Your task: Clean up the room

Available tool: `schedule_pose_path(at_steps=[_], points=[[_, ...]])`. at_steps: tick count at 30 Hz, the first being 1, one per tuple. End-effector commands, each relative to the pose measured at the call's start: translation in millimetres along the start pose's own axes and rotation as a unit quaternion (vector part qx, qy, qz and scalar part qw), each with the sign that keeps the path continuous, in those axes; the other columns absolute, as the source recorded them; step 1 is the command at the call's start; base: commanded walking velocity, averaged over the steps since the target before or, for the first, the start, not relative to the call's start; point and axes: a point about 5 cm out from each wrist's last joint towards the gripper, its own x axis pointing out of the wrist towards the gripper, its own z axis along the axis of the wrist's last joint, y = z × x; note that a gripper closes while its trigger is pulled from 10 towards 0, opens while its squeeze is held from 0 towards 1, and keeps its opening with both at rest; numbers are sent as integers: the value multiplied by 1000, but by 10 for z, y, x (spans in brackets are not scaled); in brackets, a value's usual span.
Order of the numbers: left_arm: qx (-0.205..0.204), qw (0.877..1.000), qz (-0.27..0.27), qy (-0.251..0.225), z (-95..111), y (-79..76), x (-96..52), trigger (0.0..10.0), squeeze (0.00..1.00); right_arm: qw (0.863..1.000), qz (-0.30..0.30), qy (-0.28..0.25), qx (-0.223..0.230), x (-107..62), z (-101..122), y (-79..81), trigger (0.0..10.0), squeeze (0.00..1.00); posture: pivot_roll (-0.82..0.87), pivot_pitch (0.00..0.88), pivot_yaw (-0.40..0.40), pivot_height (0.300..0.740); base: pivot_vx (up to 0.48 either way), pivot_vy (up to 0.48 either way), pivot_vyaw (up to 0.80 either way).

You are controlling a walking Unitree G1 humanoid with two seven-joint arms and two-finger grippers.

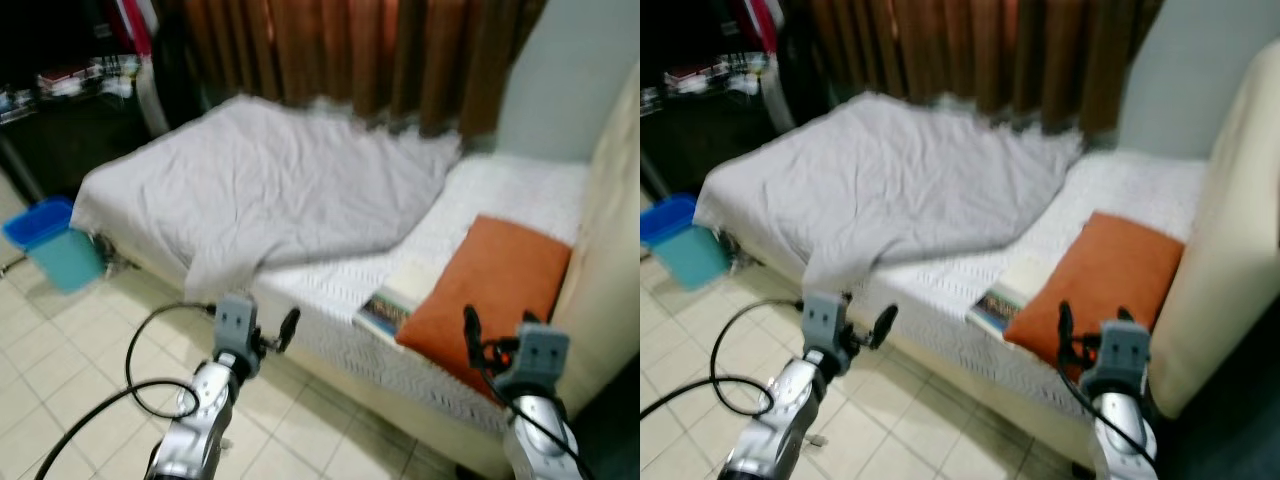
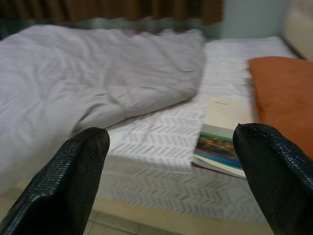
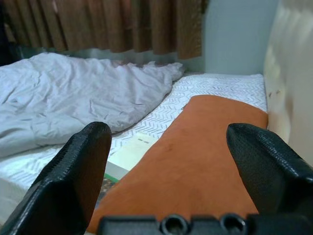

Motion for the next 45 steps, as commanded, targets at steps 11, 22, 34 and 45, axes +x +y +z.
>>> schedule_pose_path(at_steps=[11, 22, 34, 45], points=[[13, 1000, -9, 6, -42, 56, -22, 10000, 0, 1000, 25, 19, -5, -34, -27, 69, 10000, 0, -150, 6, 55, 740, 0, 480, -800], [65, 998, 27, -2, -66, 83, -115, 10000, 0, 997, 66, 33, 5, 6, -84, 195, 10000, 0, -111, 2, 34, 740, 0, 393, -506], [26, 996, 61, -64, 297, 72, -34, 10000, 0, 995, 69, 45, 62, 15, -166, 159, 10000, 0, -82, 4, 26, 740, 0, 186, 0], [43, 996, 64, -36, 208, 10, -2, 10000, 0, 993, 88, 49, 64, 43, -169, 194, 10000, 0, -104, 9, 31, 740, 0, 325, 0]])
